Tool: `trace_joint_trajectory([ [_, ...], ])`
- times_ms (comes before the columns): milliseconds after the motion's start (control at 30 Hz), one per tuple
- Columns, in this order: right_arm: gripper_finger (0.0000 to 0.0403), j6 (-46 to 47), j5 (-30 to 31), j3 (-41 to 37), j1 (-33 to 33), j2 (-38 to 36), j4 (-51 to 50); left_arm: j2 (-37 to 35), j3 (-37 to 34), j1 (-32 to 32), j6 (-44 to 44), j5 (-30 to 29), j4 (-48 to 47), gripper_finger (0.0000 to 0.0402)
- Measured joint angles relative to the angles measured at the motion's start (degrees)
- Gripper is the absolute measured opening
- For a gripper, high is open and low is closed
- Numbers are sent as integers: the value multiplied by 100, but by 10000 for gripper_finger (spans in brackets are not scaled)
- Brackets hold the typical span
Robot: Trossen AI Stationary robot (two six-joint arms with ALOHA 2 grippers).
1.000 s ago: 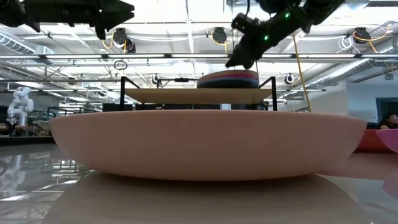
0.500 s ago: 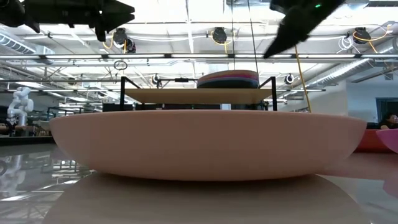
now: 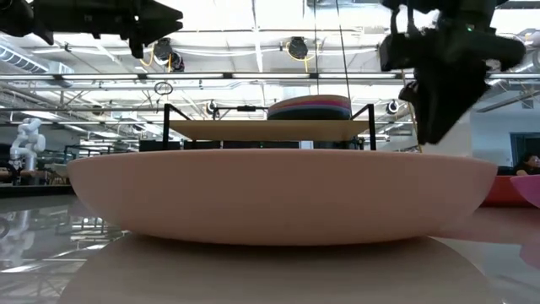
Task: Place and stack plates onto a shelf
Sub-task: Put the orange plate on the shelf
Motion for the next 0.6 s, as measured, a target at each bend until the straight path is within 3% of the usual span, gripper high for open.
trace_joint_trajectory([
  [600, 141, 839, -123, -165, 94, 1136, 503, 0, 2, 0, -103, 4, -325, 126],
])
